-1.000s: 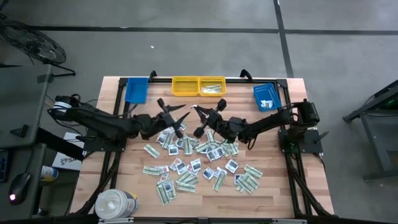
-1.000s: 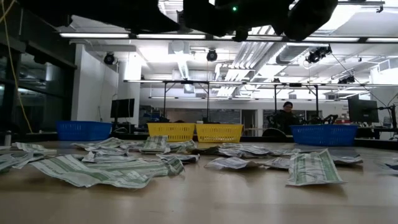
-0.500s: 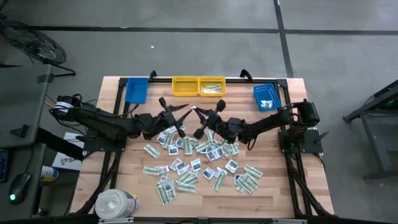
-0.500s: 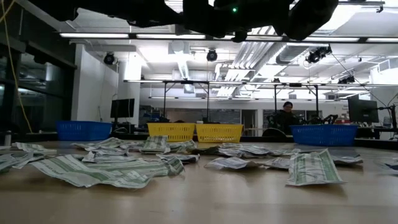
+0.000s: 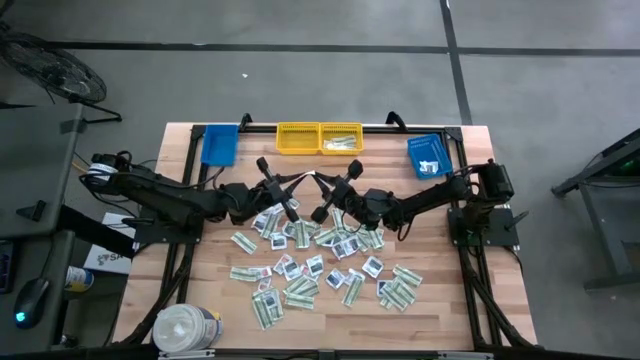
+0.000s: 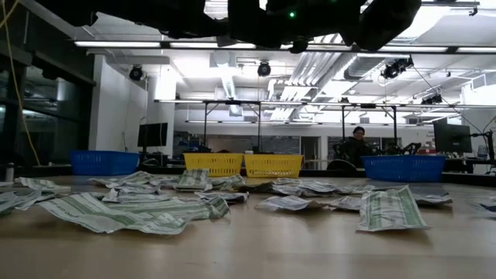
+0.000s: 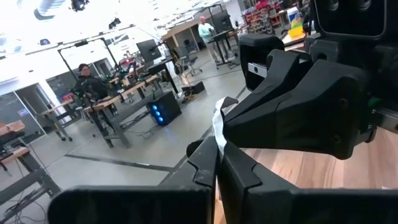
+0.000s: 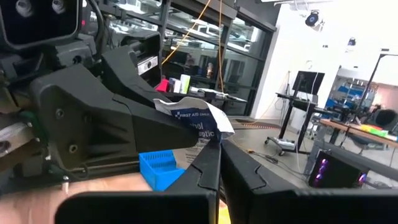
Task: Pick & Place First Aid Supplies
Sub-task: Put the blue alcohol pad into the left blue bin, then put the black towelette pack into the right blue bin
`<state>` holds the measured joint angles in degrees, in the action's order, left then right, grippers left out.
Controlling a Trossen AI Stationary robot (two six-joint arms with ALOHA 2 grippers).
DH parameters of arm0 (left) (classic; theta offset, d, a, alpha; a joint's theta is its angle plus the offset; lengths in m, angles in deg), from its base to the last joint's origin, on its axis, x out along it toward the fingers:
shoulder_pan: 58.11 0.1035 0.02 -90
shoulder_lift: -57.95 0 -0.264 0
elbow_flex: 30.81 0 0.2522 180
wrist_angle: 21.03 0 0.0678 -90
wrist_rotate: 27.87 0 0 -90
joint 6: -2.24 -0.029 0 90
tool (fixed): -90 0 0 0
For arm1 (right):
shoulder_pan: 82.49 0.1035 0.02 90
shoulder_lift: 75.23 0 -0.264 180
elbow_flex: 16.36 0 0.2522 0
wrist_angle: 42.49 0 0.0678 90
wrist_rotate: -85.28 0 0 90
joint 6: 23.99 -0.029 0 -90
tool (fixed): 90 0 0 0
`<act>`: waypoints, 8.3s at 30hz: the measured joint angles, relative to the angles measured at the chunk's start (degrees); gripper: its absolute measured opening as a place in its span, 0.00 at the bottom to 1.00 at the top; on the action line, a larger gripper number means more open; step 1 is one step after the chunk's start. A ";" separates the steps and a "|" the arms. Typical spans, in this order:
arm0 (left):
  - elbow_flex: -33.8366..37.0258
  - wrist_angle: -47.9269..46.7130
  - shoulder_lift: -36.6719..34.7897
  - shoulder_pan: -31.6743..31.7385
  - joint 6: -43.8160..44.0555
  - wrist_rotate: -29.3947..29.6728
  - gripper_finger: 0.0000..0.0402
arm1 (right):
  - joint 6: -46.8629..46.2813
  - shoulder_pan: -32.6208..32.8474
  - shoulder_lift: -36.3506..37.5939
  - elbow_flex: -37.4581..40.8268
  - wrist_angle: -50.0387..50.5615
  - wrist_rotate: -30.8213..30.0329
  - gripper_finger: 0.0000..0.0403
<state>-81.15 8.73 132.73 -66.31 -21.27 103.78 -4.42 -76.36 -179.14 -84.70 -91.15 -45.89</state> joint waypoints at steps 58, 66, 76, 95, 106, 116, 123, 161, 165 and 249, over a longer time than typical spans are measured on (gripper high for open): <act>-17.84 -91.30 2.53 53.20 54.28 -6.50 0.00 | -8.98 6.62 4.17 0.00 33.24 -30.88 0.52; -17.81 -92.72 10.14 53.20 54.90 -6.53 0.00 | -10.71 6.64 4.17 0.00 35.41 -28.87 0.52; -17.79 -93.20 10.99 53.20 54.18 -6.79 0.14 | -10.77 6.67 4.17 0.00 36.62 -28.83 0.52; -17.79 -93.05 6.56 47.19 52.04 -10.58 0.38 | -10.79 6.67 4.15 0.00 37.10 -28.85 0.52; -17.35 -91.43 4.74 36.94 37.38 -27.47 0.38 | -12.59 6.68 4.15 0.00 40.48 -28.84 0.52; -9.53 -88.18 4.76 35.87 29.77 -46.95 0.38 | -16.30 6.69 4.13 0.00 44.68 -28.69 0.52; -4.01 -81.33 4.76 35.92 31.31 -47.63 0.38 | -16.26 6.67 4.13 0.00 44.64 -27.88 0.52; 2.14 -70.26 4.77 35.95 38.80 -55.81 0.38 | -17.26 6.67 4.13 0.00 44.60 -26.00 0.52; 2.16 -70.47 4.79 35.95 38.82 -56.34 0.38 | -17.26 6.67 4.13 0.00 44.60 -25.87 0.52; -3.21 -37.12 -5.09 15.96 26.27 -23.03 0.00 | -28.34 -8.83 4.13 0.00 33.84 21.11 0.51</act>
<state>-84.36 -28.39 127.64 -50.36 5.00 80.74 -32.76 -85.19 -175.01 -84.70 -57.31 -24.79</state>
